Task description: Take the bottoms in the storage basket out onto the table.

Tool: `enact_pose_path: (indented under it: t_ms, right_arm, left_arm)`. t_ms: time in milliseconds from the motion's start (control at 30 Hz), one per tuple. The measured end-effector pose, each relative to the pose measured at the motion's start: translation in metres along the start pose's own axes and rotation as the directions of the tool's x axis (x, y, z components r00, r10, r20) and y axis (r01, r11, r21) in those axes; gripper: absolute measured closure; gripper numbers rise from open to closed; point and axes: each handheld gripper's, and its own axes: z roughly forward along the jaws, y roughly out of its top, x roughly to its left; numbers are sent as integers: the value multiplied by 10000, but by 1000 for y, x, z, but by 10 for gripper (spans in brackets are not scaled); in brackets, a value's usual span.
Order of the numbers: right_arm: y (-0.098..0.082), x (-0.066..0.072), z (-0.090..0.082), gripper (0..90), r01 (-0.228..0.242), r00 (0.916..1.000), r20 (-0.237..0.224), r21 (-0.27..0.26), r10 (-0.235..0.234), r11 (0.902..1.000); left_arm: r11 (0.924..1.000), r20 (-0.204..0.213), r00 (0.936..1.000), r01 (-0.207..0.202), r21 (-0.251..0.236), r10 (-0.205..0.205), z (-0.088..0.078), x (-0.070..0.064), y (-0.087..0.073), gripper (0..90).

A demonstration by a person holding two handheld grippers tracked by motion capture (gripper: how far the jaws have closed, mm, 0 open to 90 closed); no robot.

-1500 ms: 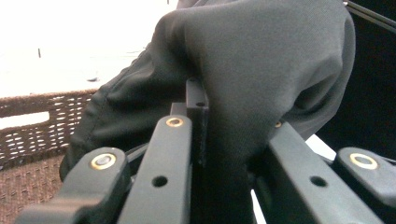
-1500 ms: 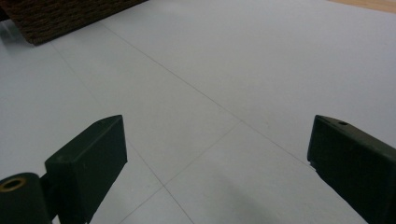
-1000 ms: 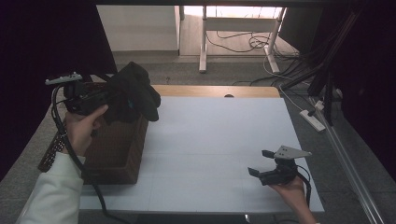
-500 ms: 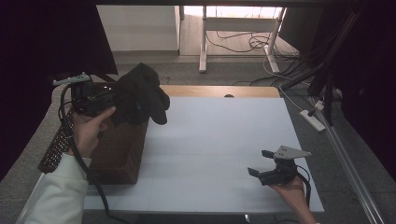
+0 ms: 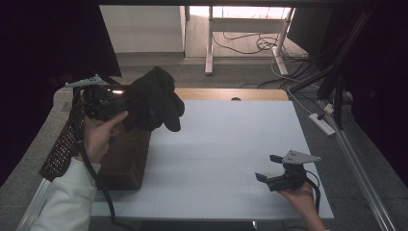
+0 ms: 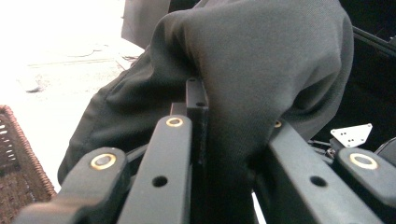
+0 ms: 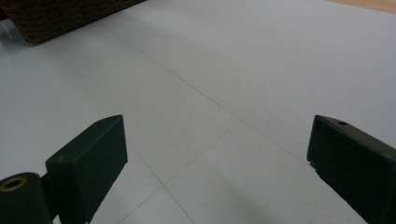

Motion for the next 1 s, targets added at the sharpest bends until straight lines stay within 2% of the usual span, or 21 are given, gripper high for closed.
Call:
enact_pose_path:
  t_ms: [1000]
  right_arm:
    - [0,0,-1,49,-21,10000,-6,-35,21,10000]
  left_arm:
    - [9991,910,9958,-143,401,106,34,-23,-2,815]
